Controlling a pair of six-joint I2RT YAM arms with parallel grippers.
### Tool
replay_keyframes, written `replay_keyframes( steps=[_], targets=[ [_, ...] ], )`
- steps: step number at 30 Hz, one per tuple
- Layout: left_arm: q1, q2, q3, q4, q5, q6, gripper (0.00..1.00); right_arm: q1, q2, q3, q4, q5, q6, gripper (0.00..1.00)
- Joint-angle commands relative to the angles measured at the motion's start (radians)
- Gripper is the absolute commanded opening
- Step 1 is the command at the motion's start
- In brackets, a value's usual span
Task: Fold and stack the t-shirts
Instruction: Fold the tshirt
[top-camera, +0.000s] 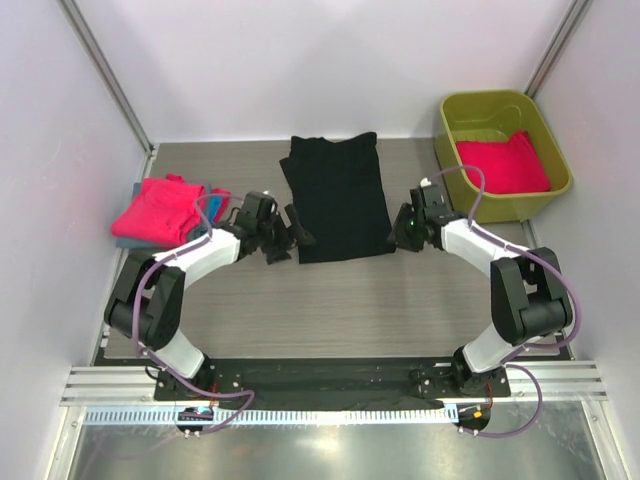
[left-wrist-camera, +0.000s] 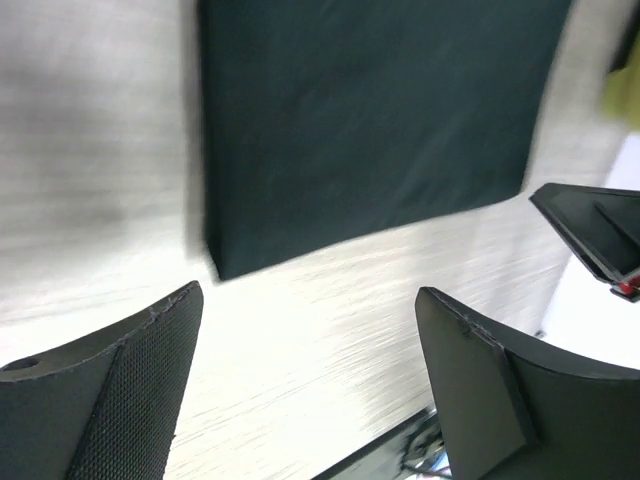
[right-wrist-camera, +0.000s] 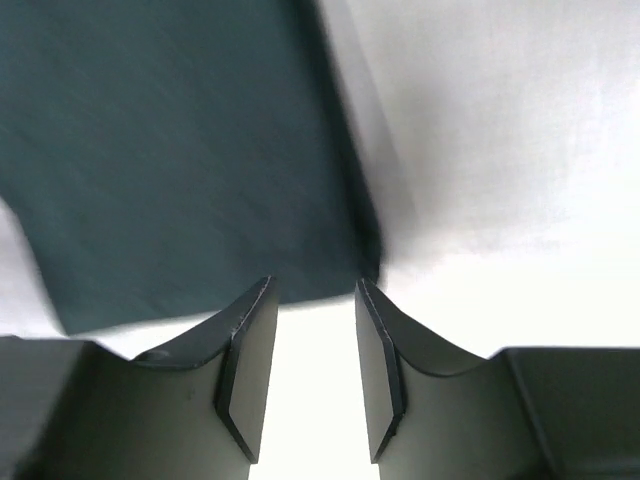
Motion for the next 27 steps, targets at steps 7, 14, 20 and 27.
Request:
replay_keyframes(
  steps=[7,14,20,27],
  targets=[
    [-0.003,-0.050,-0.095,0.098,-0.005,-0.009,0.74,0.006,-0.007,-0.132,0.153,-0.052,0.003,0.43],
    [-0.012,-0.035,-0.113,0.118,-0.007,-0.017,0.57,0.006,0.030,-0.181,0.233,-0.022,0.026,0.40],
    [-0.029,-0.006,-0.124,0.146,-0.008,-0.031,0.59,0.005,-0.004,-0.224,0.285,-0.020,0.025,0.49],
    [-0.055,0.014,-0.125,0.163,-0.022,-0.046,0.58,-0.005,-0.033,-0.247,0.292,0.021,0.036,0.51]
  ],
)
